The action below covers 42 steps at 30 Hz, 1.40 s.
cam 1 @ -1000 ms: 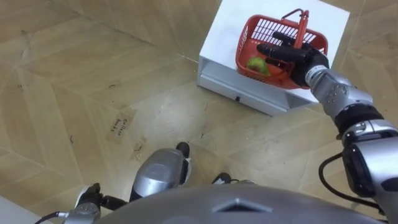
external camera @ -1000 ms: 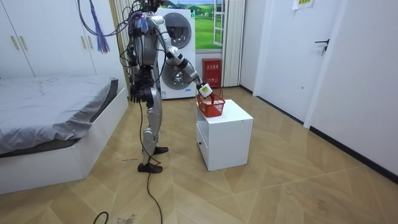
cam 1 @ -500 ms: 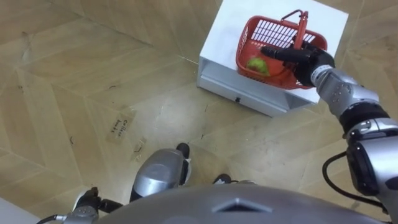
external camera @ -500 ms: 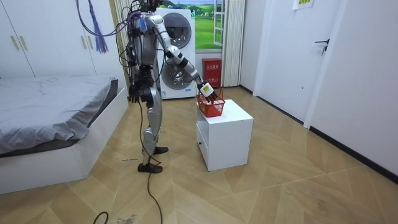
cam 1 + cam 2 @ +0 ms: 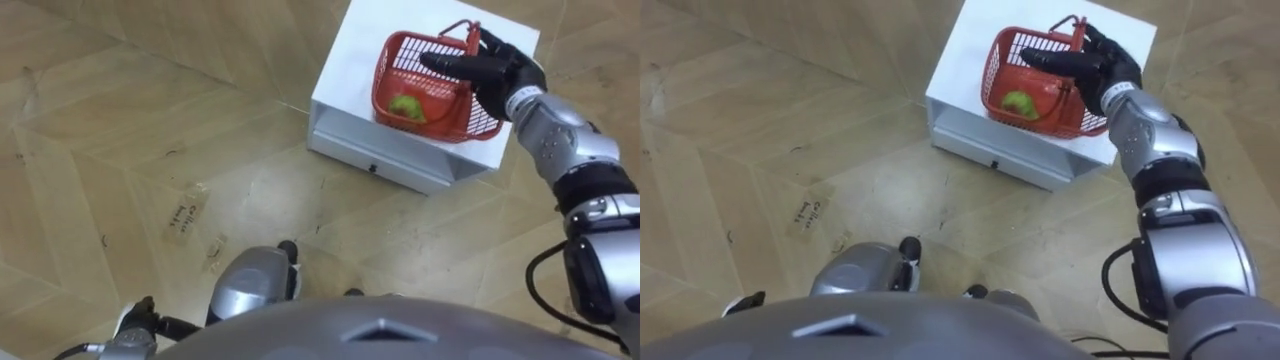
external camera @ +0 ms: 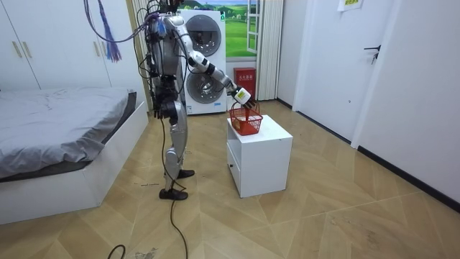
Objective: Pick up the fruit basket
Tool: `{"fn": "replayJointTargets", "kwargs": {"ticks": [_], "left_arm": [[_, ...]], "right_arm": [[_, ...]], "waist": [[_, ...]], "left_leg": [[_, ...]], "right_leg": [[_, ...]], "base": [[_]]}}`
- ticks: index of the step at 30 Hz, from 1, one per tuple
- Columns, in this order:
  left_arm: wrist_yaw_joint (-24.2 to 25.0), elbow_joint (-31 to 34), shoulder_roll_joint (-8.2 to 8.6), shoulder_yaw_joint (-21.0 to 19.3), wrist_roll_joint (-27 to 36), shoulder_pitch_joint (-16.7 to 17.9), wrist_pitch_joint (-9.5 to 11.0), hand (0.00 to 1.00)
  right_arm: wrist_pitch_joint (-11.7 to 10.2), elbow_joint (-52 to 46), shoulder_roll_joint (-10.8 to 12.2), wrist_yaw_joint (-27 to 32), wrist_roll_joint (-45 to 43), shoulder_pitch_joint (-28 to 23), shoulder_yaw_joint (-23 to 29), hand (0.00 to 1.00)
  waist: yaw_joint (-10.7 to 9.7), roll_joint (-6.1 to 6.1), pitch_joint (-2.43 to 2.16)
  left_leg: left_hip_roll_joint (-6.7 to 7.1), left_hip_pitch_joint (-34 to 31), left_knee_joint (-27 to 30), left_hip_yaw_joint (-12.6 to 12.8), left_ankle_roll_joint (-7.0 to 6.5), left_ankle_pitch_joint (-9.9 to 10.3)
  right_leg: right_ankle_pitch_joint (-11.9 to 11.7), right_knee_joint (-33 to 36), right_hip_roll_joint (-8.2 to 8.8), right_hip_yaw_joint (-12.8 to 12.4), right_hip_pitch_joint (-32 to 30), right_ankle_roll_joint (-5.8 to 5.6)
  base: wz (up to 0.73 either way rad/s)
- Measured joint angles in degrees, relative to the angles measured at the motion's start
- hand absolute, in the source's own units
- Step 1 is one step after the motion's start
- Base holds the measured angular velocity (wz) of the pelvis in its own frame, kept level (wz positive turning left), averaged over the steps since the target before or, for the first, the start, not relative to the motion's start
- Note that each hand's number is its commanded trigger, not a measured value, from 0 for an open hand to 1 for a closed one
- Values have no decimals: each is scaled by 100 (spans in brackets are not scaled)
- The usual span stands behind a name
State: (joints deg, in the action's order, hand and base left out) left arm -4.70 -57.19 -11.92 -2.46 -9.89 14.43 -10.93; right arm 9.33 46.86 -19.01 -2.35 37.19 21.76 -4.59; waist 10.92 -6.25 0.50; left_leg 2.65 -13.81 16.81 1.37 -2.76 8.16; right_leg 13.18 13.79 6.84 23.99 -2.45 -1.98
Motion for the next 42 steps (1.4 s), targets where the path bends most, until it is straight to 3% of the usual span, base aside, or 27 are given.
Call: {"fn": "replayJointTargets", "kwargs": {"ticks": [7,8,10,14,19,30,34,37,41,42], "left_arm": [[-147,-11,0,-10,5,-38,43,0],[-158,-10,-2,-33,9,-34,46,0],[-196,14,-8,-91,10,-31,45,0],[-221,212,-12,-199,4,-22,39,0],[-271,263,6,-271,-1,-11,43,0],[-593,436,26,-474,-54,162,85,0],[-614,432,51,-685,-107,182,101,0],[-723,412,75,-688,-121,202,136,0],[-739,293,127,-684,-228,211,174,0],[-738,221,136,-684,-278,186,230,0]], "right_arm": [[-2,-385,-139,146,-370,-269,148,0],[-2,-521,-168,234,-456,-336,168,0],[-4,-855,-197,308,-617,-427,208,0],[-22,-1856,-204,339,-1061,-810,493,0],[-69,-2152,-205,347,-1151,-1362,665,0],[-101,-2028,-206,699,-1369,-2001,1486,0],[-282,-1448,-183,808,-1545,-2628,1502,0],[-340,-118,-99,891,-1928,-3035,1487,0],[-329,1283,187,922,-2672,-3435,1460,0],[-325,1548,258,921,-2806,-3494,1453,0]], "waist": [[-311,24,-22],[-350,26,-62],[-443,27,-65],[-678,9,-76],[-812,-45,-100],[-1059,-7,-72],[-1070,0,-84],[-1071,35,-78],[-1070,119,-97],[-1078,138,-81]], "left_leg": [[-16,249,-69,33,0,0],[-23,294,-109,66,0,-1],[-42,333,-130,118,1,-1],[-75,373,-160,259,5,-2],[-84,615,-322,341,9,-1],[-105,864,-457,476,24,-5],[-108,898,-461,448,32,-1],[-97,966,-465,403,44,6],[-108,986,-464,405,65,18],[-111,1029,-485,423,67,19]], "right_leg": [[-1,-7,-4,-87,139,0],[-2,-10,-7,-129,143,0],[-3,-8,-17,-186,149,3],[-6,-8,-23,-228,181,6],[-14,-98,-36,-360,300,2],[-37,-140,-62,-534,439,-1],[-43,-224,-85,-503,562,7],[-42,-231,-88,-435,638,7],[-41,-218,-103,-516,657,8],[-41,-216,-103,-540,684,9]], "base": [[-8],[-19],[-16],[-8],[-13],[-7],[4],[12],[-10],[-15]]}}
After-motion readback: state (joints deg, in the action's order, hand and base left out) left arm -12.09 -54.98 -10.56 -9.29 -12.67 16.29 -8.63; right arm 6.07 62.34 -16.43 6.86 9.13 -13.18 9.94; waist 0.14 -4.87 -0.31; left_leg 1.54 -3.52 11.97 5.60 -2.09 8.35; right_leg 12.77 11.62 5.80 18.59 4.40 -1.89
